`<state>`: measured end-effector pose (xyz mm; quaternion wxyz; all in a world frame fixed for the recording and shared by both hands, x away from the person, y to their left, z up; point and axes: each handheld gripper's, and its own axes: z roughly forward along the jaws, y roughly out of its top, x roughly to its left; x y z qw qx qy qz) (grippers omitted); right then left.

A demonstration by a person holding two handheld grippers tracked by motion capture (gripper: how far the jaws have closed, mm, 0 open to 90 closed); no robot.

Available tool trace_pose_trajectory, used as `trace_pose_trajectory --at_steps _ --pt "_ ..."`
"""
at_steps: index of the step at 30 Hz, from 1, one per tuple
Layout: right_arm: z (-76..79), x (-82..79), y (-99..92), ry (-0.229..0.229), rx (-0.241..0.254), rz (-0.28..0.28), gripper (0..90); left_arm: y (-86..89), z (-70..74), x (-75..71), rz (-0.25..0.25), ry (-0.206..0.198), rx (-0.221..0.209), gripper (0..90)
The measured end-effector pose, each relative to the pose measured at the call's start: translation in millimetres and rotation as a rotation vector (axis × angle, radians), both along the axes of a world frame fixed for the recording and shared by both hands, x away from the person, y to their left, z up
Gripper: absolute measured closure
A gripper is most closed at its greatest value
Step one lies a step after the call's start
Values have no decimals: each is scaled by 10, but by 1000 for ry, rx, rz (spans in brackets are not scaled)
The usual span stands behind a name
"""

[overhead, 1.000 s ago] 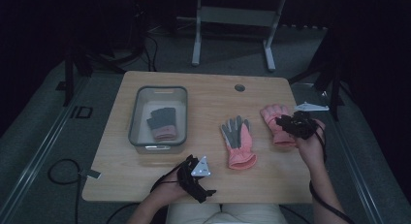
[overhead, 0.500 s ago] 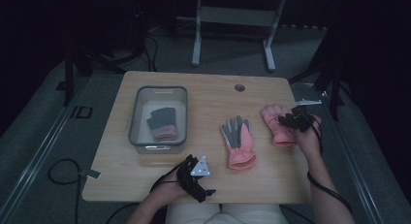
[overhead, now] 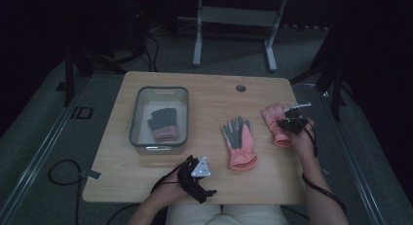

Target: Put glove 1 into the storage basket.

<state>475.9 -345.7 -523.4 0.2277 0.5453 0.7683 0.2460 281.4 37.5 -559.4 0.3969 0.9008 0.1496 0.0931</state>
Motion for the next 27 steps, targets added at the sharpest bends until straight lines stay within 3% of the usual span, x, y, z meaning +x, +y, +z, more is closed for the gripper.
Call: trace_pose_trajectory --at_steps 2,7,14,16,18,20,24,27 --pt "31 7 -1 7 16 -19 820 4 -1 -3 -7 -2 3 6" --pt "261 -137 -24 -54 52 -60 851 6 -13 -1 -11 -5 5 6" --pt "674 -517 15 -146 88 -35 856 10 -20 0 -9 -2 8 6" --pt "787 -660 21 -170 134 -36 856 11 -19 2 -8 -3 9 6" --pt "849 -766 26 -187 137 -43 855 10 -16 1 -8 -2 5 6" --pt "887 -880 23 -201 152 -65 855 8 -14 0 -6 -1 3 7" --pt "877 -1028 66 -217 129 -97 853 12 -15 -5 -10 -5 6 6" --pt "756 -1147 85 -175 169 -113 853 4 -13 -9 -8 -9 1 6"
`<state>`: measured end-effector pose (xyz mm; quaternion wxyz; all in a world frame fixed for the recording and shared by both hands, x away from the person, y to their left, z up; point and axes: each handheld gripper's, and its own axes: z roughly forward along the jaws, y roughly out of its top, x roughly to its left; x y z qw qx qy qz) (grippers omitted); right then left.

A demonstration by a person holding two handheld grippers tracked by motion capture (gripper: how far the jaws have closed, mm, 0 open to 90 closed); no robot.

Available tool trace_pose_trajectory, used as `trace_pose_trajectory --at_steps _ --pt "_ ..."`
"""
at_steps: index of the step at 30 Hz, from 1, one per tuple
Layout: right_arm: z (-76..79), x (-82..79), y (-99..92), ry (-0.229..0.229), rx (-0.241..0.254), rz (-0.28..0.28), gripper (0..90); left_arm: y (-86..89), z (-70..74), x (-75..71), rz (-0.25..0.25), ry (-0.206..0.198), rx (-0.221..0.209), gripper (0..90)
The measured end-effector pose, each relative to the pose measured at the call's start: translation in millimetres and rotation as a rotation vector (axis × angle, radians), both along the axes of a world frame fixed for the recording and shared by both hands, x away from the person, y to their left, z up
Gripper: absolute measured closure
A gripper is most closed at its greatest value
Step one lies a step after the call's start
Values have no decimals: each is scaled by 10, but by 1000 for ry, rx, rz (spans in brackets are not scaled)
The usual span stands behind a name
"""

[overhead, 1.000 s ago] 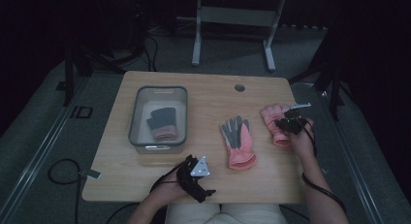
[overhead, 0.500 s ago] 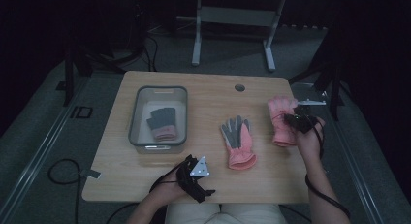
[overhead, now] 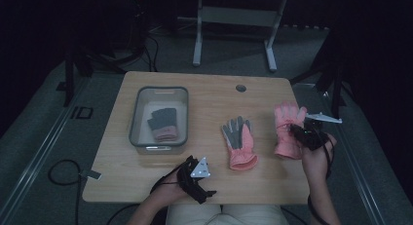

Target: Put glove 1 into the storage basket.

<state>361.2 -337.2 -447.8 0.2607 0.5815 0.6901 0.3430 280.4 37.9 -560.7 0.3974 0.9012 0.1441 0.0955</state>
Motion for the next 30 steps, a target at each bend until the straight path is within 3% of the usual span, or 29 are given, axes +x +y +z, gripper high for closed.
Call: trace_pose_trajectory --at_steps 4,5,14,24,27,30 --pt "-125 -70 55 22 5 12 854 -3 4 0 -2 -2 0 6" --pt "-234 -70 80 47 0 4 854 -1 5 1 -2 -1 -2 6" --pt "-636 72 128 125 -40 -3 849 -1 1 4 0 -4 3 6" --pt "-698 170 164 154 -62 27 785 -9 -5 -1 0 -4 12 6" --pt "-633 162 155 147 -75 65 730 -9 -6 0 -2 -6 12 6" --pt "-588 168 106 152 -51 118 690 -4 -9 4 0 -4 9 6"
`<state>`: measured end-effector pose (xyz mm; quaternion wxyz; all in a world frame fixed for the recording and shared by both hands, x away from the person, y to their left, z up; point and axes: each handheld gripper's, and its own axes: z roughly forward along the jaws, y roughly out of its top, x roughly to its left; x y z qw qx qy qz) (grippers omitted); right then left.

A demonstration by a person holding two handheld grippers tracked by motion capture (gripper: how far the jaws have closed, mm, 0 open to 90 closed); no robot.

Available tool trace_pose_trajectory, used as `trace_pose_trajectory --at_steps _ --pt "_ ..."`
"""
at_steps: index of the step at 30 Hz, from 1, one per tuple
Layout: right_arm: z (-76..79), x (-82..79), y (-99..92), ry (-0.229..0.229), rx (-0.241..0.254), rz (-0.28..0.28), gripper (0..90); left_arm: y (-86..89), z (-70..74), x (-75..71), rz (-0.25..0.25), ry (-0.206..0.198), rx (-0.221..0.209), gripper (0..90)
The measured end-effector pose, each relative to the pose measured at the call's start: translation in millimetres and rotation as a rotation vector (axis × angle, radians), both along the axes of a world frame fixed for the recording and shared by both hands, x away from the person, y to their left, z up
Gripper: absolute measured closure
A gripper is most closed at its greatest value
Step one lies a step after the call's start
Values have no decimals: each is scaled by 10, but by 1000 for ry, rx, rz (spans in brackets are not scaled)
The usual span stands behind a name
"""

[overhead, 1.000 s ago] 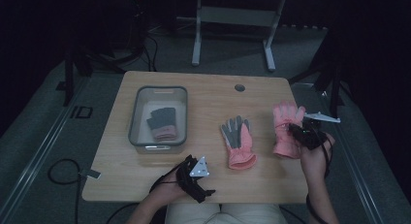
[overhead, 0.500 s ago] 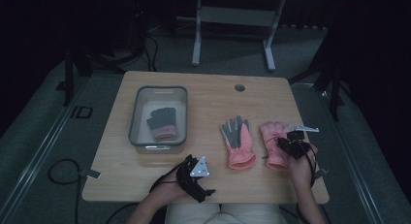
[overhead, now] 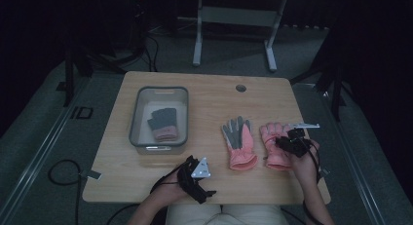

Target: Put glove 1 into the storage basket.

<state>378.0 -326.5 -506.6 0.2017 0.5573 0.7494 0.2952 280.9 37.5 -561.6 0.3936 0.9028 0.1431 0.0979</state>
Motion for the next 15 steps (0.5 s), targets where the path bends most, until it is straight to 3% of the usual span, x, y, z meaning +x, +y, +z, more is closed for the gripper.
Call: trace_pose_trajectory --at_steps 4,5,9,11,13,15 --pt "52 -22 -40 -9 -22 47 648 -3 4 -1 -4 -4 4 6" --pt "93 -43 -83 -15 -47 68 623 -4 3 -2 -3 -2 4 6" --pt "157 -58 -144 -18 -54 114 582 -4 3 0 -1 0 3 6" --pt "140 -40 -175 -4 -52 134 567 -5 5 0 -3 -2 8 6" --pt "91 -19 -191 9 -84 130 560 -8 5 -1 -3 -5 10 6" --pt "35 0 -210 24 -66 120 555 -8 4 -1 -3 -4 9 6"
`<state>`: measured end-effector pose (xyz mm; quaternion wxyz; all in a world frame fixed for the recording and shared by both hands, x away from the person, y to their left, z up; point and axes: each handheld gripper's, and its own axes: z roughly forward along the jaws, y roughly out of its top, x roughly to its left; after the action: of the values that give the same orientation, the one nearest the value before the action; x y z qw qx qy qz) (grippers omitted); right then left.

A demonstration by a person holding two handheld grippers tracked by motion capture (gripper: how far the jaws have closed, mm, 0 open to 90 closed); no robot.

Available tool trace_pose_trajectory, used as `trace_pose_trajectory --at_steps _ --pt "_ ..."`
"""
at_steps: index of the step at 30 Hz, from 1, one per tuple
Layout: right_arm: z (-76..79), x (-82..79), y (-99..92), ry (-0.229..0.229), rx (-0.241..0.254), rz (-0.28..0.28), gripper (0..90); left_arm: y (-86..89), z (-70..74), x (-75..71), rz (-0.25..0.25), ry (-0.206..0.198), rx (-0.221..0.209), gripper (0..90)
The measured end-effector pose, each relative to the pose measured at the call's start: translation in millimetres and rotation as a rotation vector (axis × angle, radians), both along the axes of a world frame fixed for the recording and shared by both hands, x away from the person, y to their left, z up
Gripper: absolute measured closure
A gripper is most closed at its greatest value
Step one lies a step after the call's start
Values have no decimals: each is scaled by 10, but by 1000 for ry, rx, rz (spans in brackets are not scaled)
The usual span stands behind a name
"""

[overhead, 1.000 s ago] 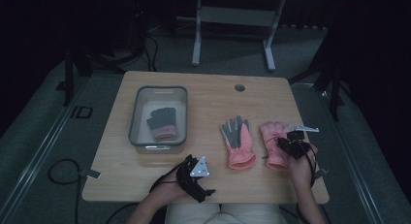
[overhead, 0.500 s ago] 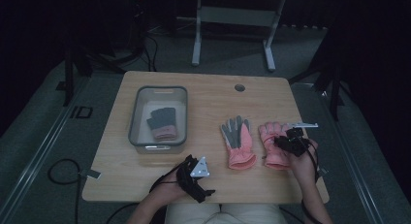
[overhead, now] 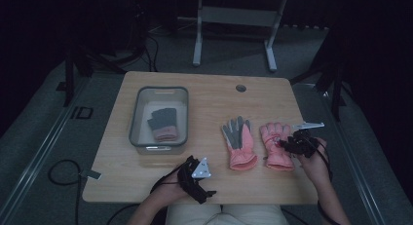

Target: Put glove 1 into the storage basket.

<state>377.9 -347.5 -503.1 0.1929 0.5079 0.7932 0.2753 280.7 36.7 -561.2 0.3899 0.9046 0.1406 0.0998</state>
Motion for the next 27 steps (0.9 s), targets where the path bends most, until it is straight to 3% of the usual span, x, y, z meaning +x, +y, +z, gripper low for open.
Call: trace_pose_trajectory --at_steps 6,13,17,22,27 --pt "-162 48 34 26 -5 -20 619 -1 1 -3 -1 -1 1 6" --pt "-193 24 77 -16 4 -49 773 -8 -1 -10 -2 -5 5 6" --pt "-95 3 107 -25 20 -43 871 -12 -2 -11 -6 -8 12 6" --pt "52 -14 109 -45 44 -56 887 -8 0 -9 -4 -6 7 6" --pt "281 -50 86 -97 73 -60 888 -7 -1 -8 -5 -5 6 6"
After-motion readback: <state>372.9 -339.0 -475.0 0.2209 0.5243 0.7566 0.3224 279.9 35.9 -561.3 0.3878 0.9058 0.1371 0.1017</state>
